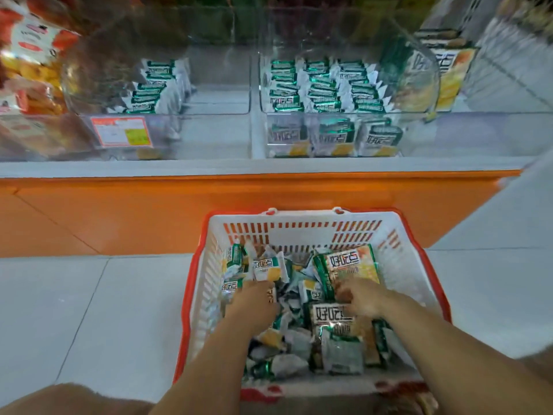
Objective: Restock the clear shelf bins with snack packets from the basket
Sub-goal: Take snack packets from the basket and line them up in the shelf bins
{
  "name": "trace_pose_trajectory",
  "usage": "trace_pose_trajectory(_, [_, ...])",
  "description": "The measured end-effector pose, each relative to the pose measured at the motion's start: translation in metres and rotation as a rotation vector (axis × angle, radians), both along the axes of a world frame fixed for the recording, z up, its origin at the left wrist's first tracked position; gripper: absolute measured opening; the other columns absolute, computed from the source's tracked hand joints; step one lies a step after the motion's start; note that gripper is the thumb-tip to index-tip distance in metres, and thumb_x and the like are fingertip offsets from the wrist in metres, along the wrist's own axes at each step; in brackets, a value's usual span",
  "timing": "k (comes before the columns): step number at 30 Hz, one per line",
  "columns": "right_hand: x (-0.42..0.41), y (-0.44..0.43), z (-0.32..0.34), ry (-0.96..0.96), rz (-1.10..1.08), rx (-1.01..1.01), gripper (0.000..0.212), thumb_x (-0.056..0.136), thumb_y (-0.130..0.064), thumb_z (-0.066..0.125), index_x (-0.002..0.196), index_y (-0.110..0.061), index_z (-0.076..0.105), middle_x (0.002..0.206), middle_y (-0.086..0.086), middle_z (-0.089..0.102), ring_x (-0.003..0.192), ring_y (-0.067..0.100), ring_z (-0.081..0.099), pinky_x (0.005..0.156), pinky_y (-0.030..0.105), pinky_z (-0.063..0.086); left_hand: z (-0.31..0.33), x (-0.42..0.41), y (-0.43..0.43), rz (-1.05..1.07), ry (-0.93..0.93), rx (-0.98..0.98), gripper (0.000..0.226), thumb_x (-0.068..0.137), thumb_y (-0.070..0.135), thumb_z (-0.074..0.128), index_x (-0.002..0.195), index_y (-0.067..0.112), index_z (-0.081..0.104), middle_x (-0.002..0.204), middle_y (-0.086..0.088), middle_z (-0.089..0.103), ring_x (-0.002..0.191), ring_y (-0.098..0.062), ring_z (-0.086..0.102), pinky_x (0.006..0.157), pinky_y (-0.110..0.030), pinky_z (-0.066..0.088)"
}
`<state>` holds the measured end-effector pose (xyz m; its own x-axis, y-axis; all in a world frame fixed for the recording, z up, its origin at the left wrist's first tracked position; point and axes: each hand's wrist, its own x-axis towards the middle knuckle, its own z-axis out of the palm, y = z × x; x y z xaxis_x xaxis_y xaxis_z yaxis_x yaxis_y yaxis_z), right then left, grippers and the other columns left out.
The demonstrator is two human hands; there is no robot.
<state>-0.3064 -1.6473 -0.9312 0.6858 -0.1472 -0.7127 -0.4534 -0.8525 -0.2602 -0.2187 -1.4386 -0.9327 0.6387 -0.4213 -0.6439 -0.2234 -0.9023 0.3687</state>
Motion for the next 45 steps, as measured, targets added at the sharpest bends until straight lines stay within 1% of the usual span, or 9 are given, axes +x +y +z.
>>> trace_pose_trajectory(5, [-0.006,-0.003,-0.027,0.037,0.037,-0.106,0.057,0.081,-0.023,0.069,0.135,-0.017,0.050,0.139,0.006,0.048,0.123,0.025,0.049,0.104,0.038,0.041,-0.014,-0.022,-0.006,-0.172,0.012,0.129,0.050,0.095,0.044,0.047,0.142,0.030,0.038,0.153,-0.007,0.019,0.137,-0.034,0.027,0.106,-0.046,0.033])
trace_pose_trajectory(15, [0.004,0.012,-0.017,-0.039,0.198,-0.269,0.052,0.081,-0.038,0.069,0.128,-0.020,0.055,0.130,0.007,0.050,0.118,0.027,0.047,0.102,0.042,0.041,-0.013,-0.019,-0.014,-0.245,-0.026,0.213,0.043,0.091,0.045,0.056,0.132,0.034,0.051,0.146,-0.007,0.027,0.135,-0.035,0.028,0.108,-0.049,0.033])
trace_pose_trajectory(18, [0.010,0.029,-0.001,-0.171,0.179,-0.167,0.053,0.085,-0.032,0.066,0.135,-0.024,0.049,0.134,0.008,0.046,0.121,0.028,0.045,0.103,0.043,0.039,-0.006,-0.015,-0.010,-0.280,-0.003,0.176,0.044,0.087,0.034,0.065,0.129,0.028,0.054,0.138,-0.006,0.040,0.122,-0.028,0.045,0.101,-0.039,0.043])
trace_pose_trajectory(21, [0.017,0.051,0.022,-0.174,0.152,0.065,0.053,0.088,-0.031,0.064,0.137,-0.020,0.046,0.141,0.005,0.046,0.125,0.026,0.046,0.101,0.038,0.039,0.006,-0.015,-0.007,-0.234,0.033,0.082,0.043,0.084,0.029,0.069,0.125,0.022,0.057,0.126,-0.001,0.057,0.106,-0.018,0.057,0.088,-0.030,0.048])
trace_pose_trajectory(24, [0.025,0.062,0.055,-0.204,0.074,0.319,0.043,0.087,-0.024,0.065,0.128,-0.014,0.054,0.125,0.006,0.058,0.112,0.027,0.057,0.094,0.041,0.046,0.043,-0.007,-0.008,-0.154,0.017,-0.088,0.046,0.084,0.036,0.069,0.122,0.015,0.056,0.115,0.000,0.057,0.096,-0.016,0.052,0.080,-0.026,0.042])
trace_pose_trajectory(30, [0.036,0.060,0.143,-0.451,-0.136,0.590,0.065,0.077,-0.026,0.077,0.133,-0.032,0.043,0.128,-0.005,0.052,0.109,0.013,0.059,0.094,0.034,0.050,0.146,0.023,-0.001,0.003,-0.174,-0.369,0.044,0.081,0.043,0.069,0.117,0.022,0.055,0.111,0.006,0.058,0.094,-0.012,0.054,0.077,-0.025,0.042])
trace_pose_trajectory(37, [0.053,0.075,0.222,-0.852,-0.198,0.545,0.037,0.077,-0.020,0.077,0.105,-0.025,0.053,0.089,-0.013,0.049,0.061,0.001,0.055,0.064,0.025,0.048,0.224,0.045,0.038,0.237,-0.057,-0.947,0.042,0.080,0.020,0.072,0.116,0.035,0.056,0.114,0.009,0.059,0.096,-0.004,0.062,0.090,-0.029,0.051])
trace_pose_trajectory(41, [0.082,0.090,0.244,-1.002,-0.146,0.436,0.032,0.076,-0.022,0.078,0.097,-0.027,0.054,0.082,-0.008,0.047,0.061,0.005,0.048,0.062,0.025,0.043,0.231,0.063,0.051,0.291,0.064,-1.087,0.029,0.084,0.017,0.067,0.111,0.023,0.061,0.107,0.002,0.071,0.098,-0.016,0.066,0.087,-0.034,0.052])
trace_pose_trajectory(45, [0.124,0.104,0.263,-1.083,-0.034,0.261,0.028,0.077,-0.024,0.076,0.096,-0.034,0.057,0.088,-0.015,0.053,0.080,0.007,0.053,0.068,0.021,0.047,0.233,0.091,0.062,0.369,-0.077,-1.192,0.019,0.088,0.012,0.063,0.104,0.023,0.061,0.103,0.003,0.071,0.092,-0.014,0.066,0.085,-0.032,0.053])
